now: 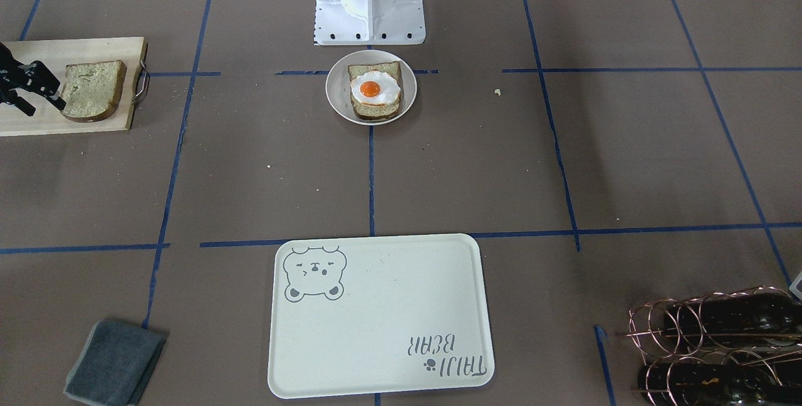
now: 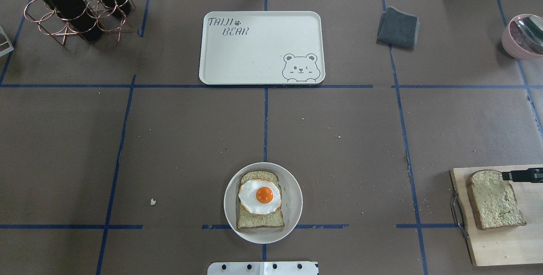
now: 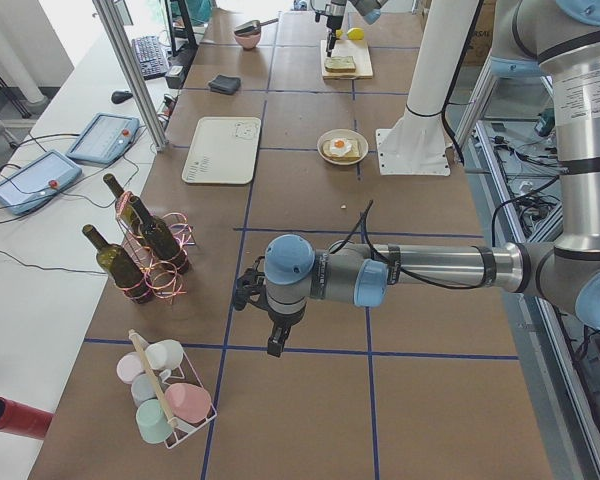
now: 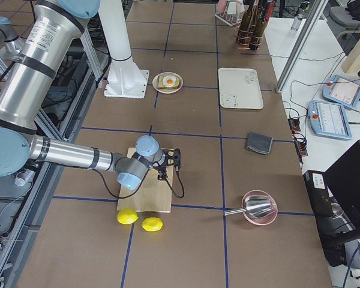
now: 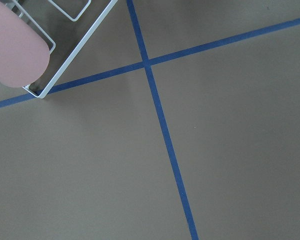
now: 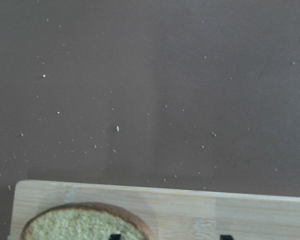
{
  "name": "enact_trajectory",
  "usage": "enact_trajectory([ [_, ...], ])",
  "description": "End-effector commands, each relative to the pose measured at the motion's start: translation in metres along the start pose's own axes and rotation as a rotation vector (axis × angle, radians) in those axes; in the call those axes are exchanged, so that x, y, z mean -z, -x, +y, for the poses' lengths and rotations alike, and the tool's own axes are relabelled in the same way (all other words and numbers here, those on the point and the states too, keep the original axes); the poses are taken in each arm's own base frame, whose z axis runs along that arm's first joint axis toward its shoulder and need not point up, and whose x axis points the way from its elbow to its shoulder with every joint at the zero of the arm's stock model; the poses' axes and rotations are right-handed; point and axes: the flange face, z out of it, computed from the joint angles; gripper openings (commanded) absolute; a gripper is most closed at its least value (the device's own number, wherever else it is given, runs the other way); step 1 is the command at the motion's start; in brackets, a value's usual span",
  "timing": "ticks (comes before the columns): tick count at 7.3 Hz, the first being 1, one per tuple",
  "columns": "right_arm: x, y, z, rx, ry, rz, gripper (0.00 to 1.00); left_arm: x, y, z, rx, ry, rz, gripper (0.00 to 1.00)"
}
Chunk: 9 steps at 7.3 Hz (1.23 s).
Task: Make sandwich and place on tray
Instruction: 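Grasp the bread slice on the wooden board with the right gripper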
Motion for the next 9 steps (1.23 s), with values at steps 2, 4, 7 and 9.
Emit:
enact_trajectory([
  [2,-0.0049,0.0144,0.0068,0.035,0.004,-0.057,0.6,-0.0001,0.0002,-0.0001,-0.002,-0.002,0.0,1.0],
  [4,-0.0061,0.0143,0.0087,0.039,0.01,-0.057,0.55,-0.0006,0.0006,0.0002,-0.001,-0.001,0.0,1.0],
  [7,-0.0054,0.0133,0.0105,0.046,0.014,-0.056,0.0,-0.0006,0.0006,0.0002,-0.001,-0.001,0.0,1.0],
  [9,-0.0033,0.0113,0.0121,0.048,0.018,-0.059,0.0,-0.0001,0.0002,-0.0001,-0.002,-0.002,0.0,1.0],
])
